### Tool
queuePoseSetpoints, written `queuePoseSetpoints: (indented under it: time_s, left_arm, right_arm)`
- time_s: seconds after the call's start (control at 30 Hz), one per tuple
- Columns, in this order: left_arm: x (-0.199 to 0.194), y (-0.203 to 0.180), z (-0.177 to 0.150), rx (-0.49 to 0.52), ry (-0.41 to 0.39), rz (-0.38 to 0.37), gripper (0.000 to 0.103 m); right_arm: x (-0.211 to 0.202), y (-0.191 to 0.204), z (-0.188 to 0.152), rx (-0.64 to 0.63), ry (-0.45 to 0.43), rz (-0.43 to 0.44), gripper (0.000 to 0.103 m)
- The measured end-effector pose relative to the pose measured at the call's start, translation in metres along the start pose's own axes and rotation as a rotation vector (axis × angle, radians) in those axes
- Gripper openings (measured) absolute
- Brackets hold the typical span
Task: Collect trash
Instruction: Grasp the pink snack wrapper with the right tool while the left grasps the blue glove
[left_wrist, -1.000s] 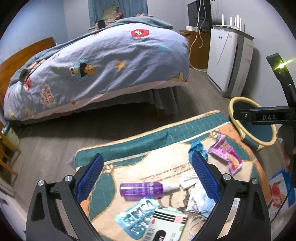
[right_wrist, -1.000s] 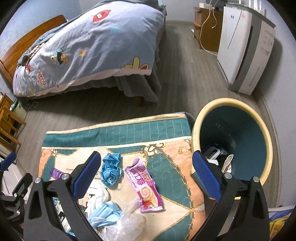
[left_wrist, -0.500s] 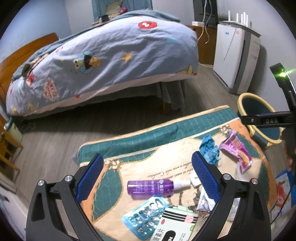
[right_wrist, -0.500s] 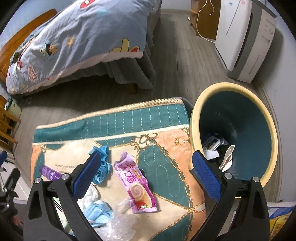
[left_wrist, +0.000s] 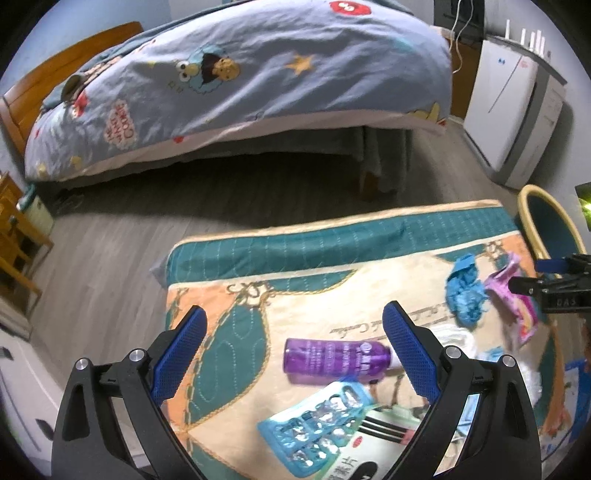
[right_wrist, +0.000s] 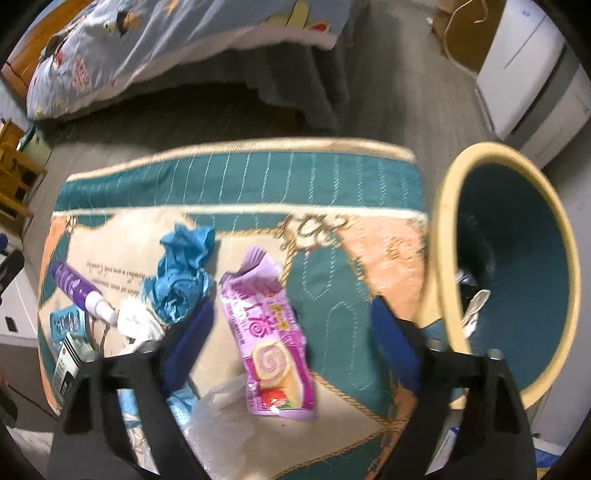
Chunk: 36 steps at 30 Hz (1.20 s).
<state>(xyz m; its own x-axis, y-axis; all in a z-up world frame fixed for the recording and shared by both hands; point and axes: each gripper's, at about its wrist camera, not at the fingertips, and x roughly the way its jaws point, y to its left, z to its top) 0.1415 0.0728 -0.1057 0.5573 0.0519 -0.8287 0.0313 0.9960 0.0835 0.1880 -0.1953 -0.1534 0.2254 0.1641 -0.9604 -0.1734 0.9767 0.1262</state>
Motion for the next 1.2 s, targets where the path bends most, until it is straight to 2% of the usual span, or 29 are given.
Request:
queuePoseSetpoints:
  time_s: [0.07,0.1,0.13,0.17,0.23,0.37,0.57,0.8,0.93,1.1,1.2]
  left_arm:
    - [0.005,0.002,-0.001,-0.007,0.014,0.004,0.095]
    - [0.009,0.002,-0.002,-0.011,0.023,0.005,0.095]
    - [0.011,0.002,-0.003,-0.012,0.028,0.004,0.095]
    - [0.013,0.001,-0.003,-0.011,0.034,0.005,0.095]
    - [0.018,-0.002,-0.004,0.001,0.051,0.010,0.095]
    - [0.023,-0.012,-0.001,0.005,0.058,-0.001,0.095]
    - [0.023,-0.062,0.014,0.077,0.007,-0.092,0.095]
    - [0.035,-0.123,0.019,0.169,0.016,-0.210,0.092]
    - [0.053,-0.148,0.014,0.217,0.074,-0.238,0.072]
    - [0.069,-0.166,0.008,0.264,0.128,-0.230,0.064]
    - [0.075,-0.166,0.007,0.262,0.147,-0.223,0.056]
  right_arm:
    - [0.010,-0.001,-0.002,0.014,0.043,0.037,0.051]
    - [0.013,-0.002,-0.004,0.017,0.061,0.053,0.043]
    - [0.016,-0.003,-0.005,0.022,0.076,0.073,0.024]
    - [0.015,-0.005,-0.004,0.033,0.082,0.083,0.010]
    - [0.008,-0.011,-0.002,0.052,0.058,0.105,0.002]
    - [-0.007,-0.020,0.002,0.073,0.019,0.148,0.000]
    - [-0.035,-0.033,0.008,0.082,-0.061,0.139,0.000]
    - [-0.052,-0.061,0.013,0.122,-0.104,0.135,0.000]
    - [-0.055,-0.072,0.012,0.141,-0.115,0.135,0.000]
    - [-0.055,-0.077,0.009,0.136,-0.115,0.132,0.000]
    - [-0.056,-0.080,0.008,0.137,-0.116,0.132,0.000]
